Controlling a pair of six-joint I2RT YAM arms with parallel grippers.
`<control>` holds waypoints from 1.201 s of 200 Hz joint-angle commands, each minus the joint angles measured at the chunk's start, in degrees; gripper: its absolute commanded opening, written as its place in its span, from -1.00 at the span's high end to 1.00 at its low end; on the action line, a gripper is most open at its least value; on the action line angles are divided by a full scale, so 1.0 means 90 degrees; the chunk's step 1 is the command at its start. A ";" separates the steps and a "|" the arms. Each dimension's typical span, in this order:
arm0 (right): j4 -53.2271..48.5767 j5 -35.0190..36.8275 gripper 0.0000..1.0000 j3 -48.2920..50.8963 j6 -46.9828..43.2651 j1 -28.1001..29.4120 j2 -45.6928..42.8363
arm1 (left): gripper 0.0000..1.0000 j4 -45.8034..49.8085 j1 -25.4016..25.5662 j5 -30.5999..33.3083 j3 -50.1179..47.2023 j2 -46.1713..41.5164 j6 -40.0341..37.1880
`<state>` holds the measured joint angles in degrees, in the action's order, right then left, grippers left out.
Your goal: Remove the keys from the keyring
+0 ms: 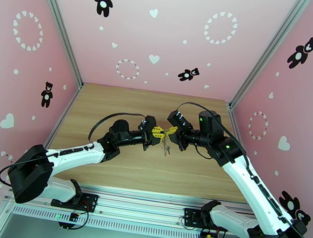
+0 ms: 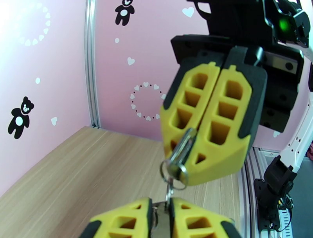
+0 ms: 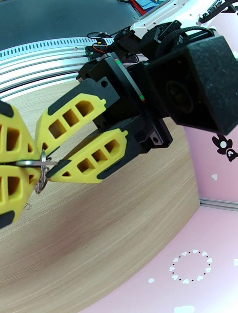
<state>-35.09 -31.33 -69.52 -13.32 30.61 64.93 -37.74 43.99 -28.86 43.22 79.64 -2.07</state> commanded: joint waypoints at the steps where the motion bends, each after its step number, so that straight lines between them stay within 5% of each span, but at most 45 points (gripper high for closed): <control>1: 0.0012 -0.0114 0.99 -0.0129 -0.0092 -0.0030 -0.0114 | 0.65 -0.0081 -0.0026 -0.0251 0.0200 0.0116 0.0016; 68: -0.0256 -0.0298 0.95 -0.0305 -0.0641 -0.0022 -0.0136 | 1.00 0.0541 0.0032 0.0141 0.0284 -0.0141 -0.0255; 106: -0.0767 -0.0239 0.93 -0.0839 -0.0899 0.0065 0.0027 | 1.00 0.0914 0.0301 0.0845 0.0344 -0.0331 -0.0622; 122: -0.0953 -0.0402 0.76 -0.1001 -0.0750 0.0112 0.0137 | 1.00 0.0885 0.0402 0.1182 0.0344 -0.0364 -0.0736; 160: -0.1130 -0.1179 0.37 -0.1284 0.0209 0.0193 0.0364 | 1.00 0.0482 0.0466 0.1744 0.0339 -0.0232 -0.0670; 198: -0.1158 -0.1535 0.37 -0.1558 0.1571 -0.0196 0.0310 | 1.00 0.0102 0.0547 0.1968 0.0343 -0.0195 -0.0922; 240: -0.0442 -0.1726 0.11 -0.1112 0.3412 -0.0960 0.0073 | 1.00 0.0023 0.0588 0.1685 0.0285 -0.0289 -0.1557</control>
<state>-43.62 -43.27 -81.23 4.62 24.77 67.40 -35.07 48.82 -12.62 45.50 77.54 -11.57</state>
